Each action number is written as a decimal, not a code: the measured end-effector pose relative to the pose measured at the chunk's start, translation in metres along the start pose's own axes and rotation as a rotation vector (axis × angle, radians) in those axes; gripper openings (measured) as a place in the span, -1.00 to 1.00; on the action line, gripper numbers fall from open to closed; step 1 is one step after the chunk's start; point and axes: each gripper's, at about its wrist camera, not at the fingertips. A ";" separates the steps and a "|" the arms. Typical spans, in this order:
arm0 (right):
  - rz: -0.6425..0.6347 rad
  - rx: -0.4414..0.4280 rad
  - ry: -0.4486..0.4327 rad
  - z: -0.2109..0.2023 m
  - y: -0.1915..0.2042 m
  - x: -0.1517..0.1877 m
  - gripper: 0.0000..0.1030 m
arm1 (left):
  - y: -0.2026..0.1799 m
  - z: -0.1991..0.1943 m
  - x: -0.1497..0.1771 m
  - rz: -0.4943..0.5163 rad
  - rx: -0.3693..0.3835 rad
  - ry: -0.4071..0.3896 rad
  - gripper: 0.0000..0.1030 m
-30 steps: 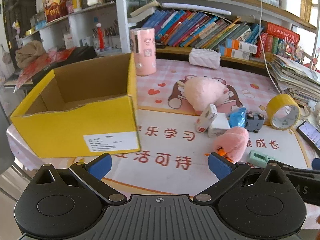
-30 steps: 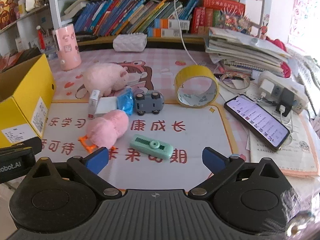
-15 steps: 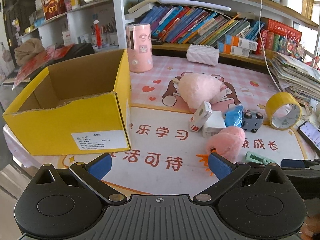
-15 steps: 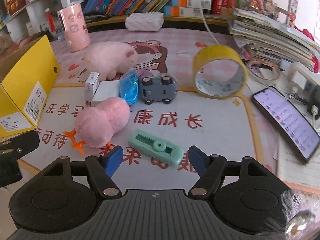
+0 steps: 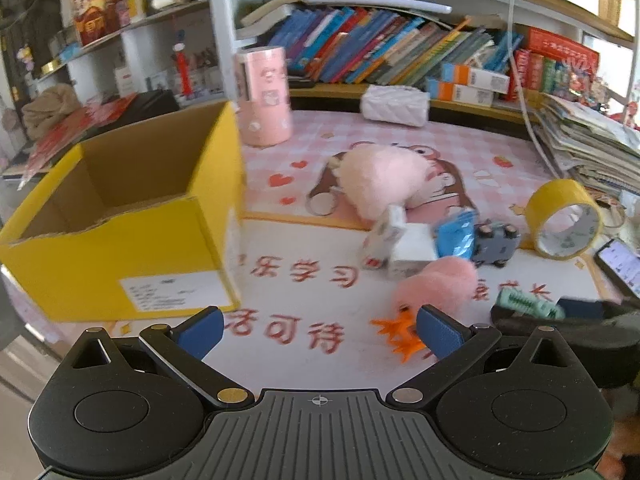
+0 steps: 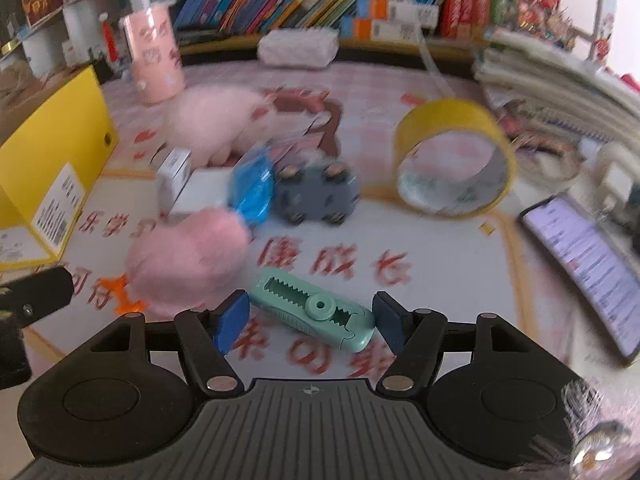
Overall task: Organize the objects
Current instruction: 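Grasp the pink plush chick with the left tool while the right tool grasps the green stapler, then carry the chick and green stapler with both tools over the yellow box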
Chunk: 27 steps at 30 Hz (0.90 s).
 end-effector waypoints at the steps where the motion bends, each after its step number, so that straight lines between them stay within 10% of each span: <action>1: 0.006 0.019 -0.015 -0.003 -0.005 -0.002 0.27 | -0.004 0.002 -0.001 0.006 0.012 0.003 1.00; 14: 0.097 0.144 -0.063 -0.023 -0.071 -0.011 0.28 | -0.067 0.054 -0.004 0.142 0.081 0.126 0.96; 27: 0.065 0.125 -0.043 -0.017 -0.074 -0.011 0.28 | -0.067 0.076 -0.007 0.089 0.146 0.218 -0.08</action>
Point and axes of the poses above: each gripper's, at about its wrist camera, not at the fingertips, and z roughly the way its jaws point, y to its left, x to its underside, and after that the axes turned 8 degrees about -z, right-handed
